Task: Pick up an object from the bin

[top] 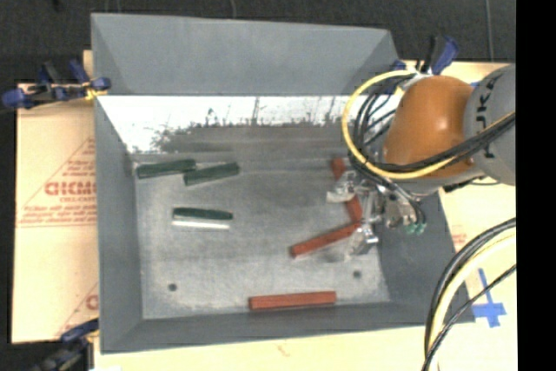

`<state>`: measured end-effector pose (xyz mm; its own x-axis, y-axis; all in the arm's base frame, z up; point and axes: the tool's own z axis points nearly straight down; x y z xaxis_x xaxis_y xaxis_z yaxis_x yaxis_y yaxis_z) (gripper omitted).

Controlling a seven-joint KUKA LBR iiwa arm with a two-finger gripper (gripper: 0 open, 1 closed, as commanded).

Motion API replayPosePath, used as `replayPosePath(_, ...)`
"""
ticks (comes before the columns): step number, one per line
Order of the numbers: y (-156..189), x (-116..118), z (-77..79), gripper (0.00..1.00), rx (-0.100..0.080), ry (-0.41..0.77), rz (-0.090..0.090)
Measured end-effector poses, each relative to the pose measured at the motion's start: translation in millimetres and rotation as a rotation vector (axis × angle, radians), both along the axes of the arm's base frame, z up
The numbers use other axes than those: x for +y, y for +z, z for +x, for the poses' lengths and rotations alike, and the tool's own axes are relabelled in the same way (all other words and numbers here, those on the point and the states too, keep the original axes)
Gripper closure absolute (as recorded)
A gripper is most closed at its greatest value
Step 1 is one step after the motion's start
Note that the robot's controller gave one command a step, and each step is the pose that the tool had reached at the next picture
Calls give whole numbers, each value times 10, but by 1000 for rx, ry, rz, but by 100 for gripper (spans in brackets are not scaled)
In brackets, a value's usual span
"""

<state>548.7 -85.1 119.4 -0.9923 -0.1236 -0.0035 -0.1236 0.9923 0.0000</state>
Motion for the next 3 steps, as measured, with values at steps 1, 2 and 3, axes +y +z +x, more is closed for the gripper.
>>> replayPosePath(1, -443, -7, -86, 0, -3, -44, 1)
replayPosePath(2, -357, -11, -68, 100, -4, -41, -1)
replayPosePath(3, -357, -11, -68, 100, -4, -41, -1)
